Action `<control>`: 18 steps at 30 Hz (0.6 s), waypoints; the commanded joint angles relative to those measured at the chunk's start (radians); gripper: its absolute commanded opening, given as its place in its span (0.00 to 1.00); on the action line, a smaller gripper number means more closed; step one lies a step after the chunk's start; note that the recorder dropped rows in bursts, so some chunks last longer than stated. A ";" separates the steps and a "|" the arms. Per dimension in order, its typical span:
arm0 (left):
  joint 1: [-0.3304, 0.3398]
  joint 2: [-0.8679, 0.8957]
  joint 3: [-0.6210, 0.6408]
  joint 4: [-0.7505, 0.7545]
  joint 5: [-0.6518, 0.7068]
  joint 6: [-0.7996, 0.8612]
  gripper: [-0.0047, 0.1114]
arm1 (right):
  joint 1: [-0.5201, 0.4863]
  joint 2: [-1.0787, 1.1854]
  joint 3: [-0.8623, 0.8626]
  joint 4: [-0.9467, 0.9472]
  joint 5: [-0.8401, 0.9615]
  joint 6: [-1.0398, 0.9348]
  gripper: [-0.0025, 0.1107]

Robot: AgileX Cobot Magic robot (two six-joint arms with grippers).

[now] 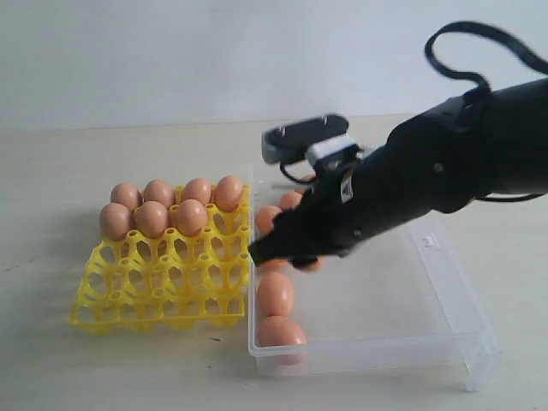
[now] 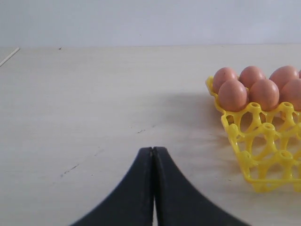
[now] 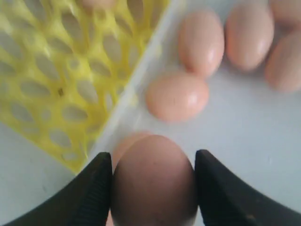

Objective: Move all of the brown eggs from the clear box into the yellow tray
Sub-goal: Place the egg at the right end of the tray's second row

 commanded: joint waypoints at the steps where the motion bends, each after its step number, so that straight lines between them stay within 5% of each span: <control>1: -0.009 -0.006 -0.004 -0.006 -0.012 -0.002 0.04 | 0.002 -0.039 -0.008 -0.038 -0.389 -0.041 0.02; 7: -0.009 -0.006 -0.004 -0.006 -0.012 -0.002 0.04 | 0.002 0.178 -0.015 -0.219 -0.892 -0.031 0.02; 18: -0.009 -0.006 -0.004 -0.006 -0.012 -0.002 0.04 | -0.018 0.464 -0.237 -0.228 -0.773 -0.004 0.02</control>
